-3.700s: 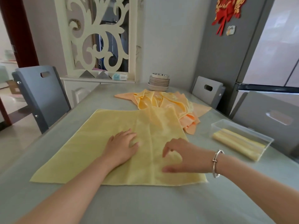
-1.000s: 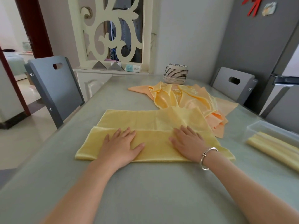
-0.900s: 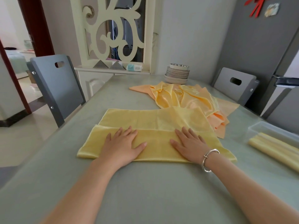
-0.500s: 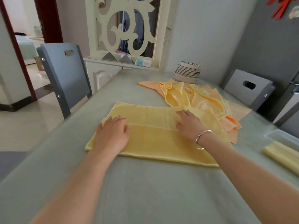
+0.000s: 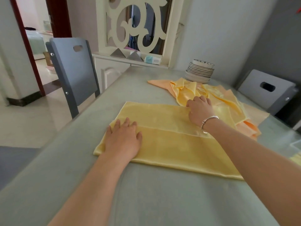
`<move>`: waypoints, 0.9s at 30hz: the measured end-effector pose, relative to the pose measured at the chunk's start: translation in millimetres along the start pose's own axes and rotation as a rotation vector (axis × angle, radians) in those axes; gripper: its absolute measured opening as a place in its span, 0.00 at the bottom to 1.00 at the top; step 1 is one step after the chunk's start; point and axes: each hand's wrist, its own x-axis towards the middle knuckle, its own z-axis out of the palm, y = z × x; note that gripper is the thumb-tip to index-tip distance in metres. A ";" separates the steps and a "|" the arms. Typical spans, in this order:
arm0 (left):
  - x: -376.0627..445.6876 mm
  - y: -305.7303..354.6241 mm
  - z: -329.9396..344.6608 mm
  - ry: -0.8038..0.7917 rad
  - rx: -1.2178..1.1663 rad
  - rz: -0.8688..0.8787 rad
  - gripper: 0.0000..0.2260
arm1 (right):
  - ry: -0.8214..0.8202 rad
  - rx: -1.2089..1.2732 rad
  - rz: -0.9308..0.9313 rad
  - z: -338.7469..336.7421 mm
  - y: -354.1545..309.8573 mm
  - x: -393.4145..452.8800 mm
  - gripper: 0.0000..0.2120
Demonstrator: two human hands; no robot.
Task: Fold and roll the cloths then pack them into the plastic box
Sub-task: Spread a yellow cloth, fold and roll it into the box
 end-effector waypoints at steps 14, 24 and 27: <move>-23.9 17.3 -19.6 0.446 0.051 0.286 0.31 | 0.187 0.101 -0.342 -63.9 16.5 -175.3 0.12; -44.5 -2.6 -19.5 0.177 -0.127 0.047 0.24 | 0.066 0.210 0.015 -47.0 59.7 -209.9 0.06; -47.1 -4.4 -23.3 0.190 -0.152 0.030 0.23 | 0.040 0.361 0.031 -49.1 61.2 -215.5 0.05</move>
